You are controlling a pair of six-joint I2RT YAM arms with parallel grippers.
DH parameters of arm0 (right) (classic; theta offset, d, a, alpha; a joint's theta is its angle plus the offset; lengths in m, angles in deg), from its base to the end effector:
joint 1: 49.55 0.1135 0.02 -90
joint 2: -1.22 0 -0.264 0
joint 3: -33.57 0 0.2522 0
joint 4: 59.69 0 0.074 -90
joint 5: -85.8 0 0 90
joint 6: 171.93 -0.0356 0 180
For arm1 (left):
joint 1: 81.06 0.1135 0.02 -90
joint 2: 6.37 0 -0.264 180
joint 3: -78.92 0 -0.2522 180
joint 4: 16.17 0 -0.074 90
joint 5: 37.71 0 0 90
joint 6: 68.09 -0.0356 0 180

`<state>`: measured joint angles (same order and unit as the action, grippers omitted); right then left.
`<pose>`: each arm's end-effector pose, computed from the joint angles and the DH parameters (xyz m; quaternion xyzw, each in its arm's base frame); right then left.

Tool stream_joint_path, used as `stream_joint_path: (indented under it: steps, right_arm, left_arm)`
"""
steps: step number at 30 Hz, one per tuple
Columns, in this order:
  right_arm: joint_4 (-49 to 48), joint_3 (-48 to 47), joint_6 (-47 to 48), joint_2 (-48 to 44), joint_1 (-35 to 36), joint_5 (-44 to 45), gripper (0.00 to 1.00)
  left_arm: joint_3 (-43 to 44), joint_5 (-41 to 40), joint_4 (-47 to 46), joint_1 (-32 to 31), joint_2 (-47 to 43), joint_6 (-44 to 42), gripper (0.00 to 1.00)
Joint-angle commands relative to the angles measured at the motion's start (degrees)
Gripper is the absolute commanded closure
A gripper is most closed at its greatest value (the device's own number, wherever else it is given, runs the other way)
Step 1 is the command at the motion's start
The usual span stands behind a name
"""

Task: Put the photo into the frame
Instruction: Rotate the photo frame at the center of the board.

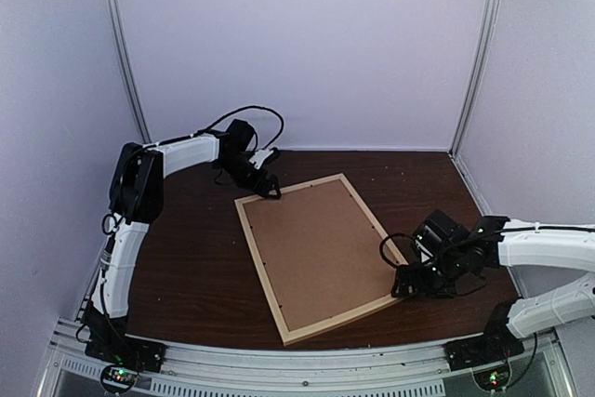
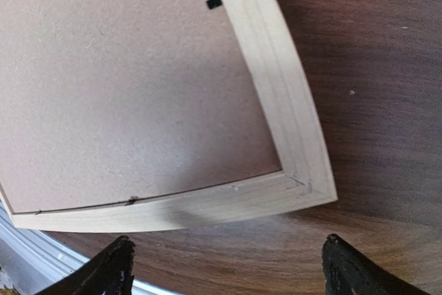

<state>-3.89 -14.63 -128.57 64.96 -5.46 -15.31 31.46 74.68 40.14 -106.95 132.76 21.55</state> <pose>0.1253 0.1309 0.1795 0.0062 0.9822 0.1819 0.0454 0.4609 -0.2388 0.1621 0.2609 0.9184 -0.2349 0.1825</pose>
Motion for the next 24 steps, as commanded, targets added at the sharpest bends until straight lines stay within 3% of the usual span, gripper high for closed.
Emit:
stream_joint_path:
  steps: [1, 9, 18, 24]
  right_arm:
    - [-6.34, 0.49, -4.56, 3.39, 2.52, 0.59, 0.06]
    - [-12.21, 1.11, -5.76, 7.13, 3.19, 0.97, 0.07]
    - [-17.84, -0.23, -5.08, 12.8, 1.27, 1.74, 0.07]
    - [-17.67, -5.14, 0.28, 16.83, -3.59, 0.92, 0.07]
  left_arm:
    - [-1.65, 5.17, -2.55, 0.05, 1.26, 0.18, 0.09]
    - [-7.48, 7.12, -3.5, 0.05, -0.39, 3.1, 0.18]
    - [-24.29, 6.58, -10.75, 0.05, -9.44, 8.67, 0.3]
    - [-37.33, 5.85, -14.03, -0.16, -18.06, 11.41, 0.35]
